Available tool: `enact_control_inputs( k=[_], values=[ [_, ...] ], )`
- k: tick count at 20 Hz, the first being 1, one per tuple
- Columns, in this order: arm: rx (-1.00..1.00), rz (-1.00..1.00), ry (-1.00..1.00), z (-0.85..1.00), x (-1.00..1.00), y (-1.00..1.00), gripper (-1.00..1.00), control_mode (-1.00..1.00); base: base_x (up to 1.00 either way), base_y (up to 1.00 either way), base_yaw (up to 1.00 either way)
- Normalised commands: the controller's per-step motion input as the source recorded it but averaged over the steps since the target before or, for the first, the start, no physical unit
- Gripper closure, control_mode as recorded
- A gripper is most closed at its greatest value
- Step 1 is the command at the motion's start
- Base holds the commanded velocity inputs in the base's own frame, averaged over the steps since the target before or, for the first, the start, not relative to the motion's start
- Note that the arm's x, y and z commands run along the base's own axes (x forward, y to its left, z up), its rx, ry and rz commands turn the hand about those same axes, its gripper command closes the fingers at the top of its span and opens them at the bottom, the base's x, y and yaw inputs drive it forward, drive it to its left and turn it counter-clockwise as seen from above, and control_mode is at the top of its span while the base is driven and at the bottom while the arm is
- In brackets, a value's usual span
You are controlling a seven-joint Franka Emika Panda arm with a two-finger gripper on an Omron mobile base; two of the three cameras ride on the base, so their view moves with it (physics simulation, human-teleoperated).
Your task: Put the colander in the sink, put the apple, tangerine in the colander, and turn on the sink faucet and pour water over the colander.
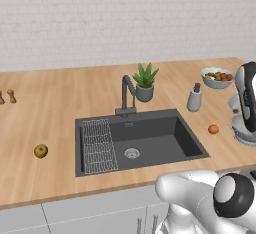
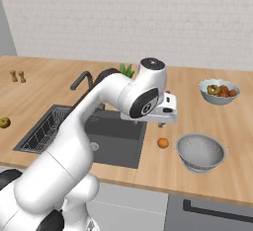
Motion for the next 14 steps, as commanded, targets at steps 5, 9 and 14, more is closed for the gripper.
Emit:
enact_control_inputs(
  k=[5,9,14],
  values=[
    [-0.01,-0.02,0.02,-0.26,-0.04,-0.58,-1.00,-1.00,0.00,0.00,0.00],
    [-0.02,0.00,0.00,-0.43,0.00,-0.46,-1.00,-1.00,0.00,0.00,0.00],
    [-0.04,0.00,0.00,-0.54,0.11,-0.20,-1.00,-1.00,0.00,0.00,0.00]
  ],
)
